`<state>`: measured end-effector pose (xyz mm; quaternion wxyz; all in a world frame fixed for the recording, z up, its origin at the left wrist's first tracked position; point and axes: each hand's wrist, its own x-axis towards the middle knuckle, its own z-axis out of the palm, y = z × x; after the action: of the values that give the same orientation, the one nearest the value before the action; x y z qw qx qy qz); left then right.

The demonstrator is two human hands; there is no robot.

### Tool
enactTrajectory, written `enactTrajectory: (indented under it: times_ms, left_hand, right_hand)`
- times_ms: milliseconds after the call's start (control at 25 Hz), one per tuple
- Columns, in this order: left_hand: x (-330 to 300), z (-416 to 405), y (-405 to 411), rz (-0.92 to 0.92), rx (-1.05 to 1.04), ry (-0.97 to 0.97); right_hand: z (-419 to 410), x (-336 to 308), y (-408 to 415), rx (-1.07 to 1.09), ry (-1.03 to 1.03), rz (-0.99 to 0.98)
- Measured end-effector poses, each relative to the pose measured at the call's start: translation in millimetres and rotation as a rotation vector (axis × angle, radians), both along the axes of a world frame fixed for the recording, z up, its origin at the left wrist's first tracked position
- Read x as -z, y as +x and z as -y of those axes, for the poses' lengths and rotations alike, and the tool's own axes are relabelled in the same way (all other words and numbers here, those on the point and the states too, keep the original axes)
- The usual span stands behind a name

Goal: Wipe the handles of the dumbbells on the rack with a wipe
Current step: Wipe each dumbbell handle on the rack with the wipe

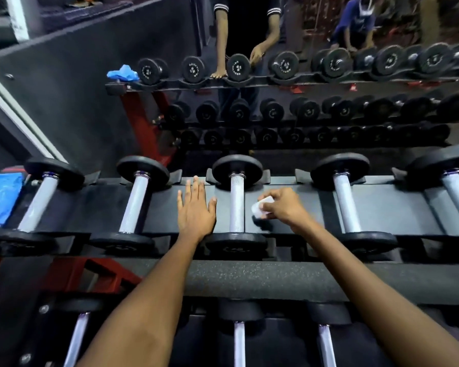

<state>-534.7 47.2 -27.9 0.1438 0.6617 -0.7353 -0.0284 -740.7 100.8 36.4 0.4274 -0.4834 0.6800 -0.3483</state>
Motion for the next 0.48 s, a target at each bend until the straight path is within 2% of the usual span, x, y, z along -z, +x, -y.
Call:
enactTrajectory:
  times_ms: [120,280,400,480]
  left_hand:
    - [1.9,1.3,0.7,-0.003,-0.007,-0.015]
    - [5.3,4.4,2.6,-0.036,-0.010,-0.039]
    - [4.3,4.5,2.1,-0.076,-0.007,-0.047]
    - [3.6,2.6,3.0,-0.107,-0.006,-0.040]
  right_hand:
    - [-2.2,8.3,4.1,-0.106,0.108,0.078]
    - [-11.6,23.8,14.6,-0.198,0.088,0.022]
    - [-18.0,20.1,20.1,-0.342,0.183,0.150]
    - [-24.4,8.6,13.3,-0.388,0.205,0.162]
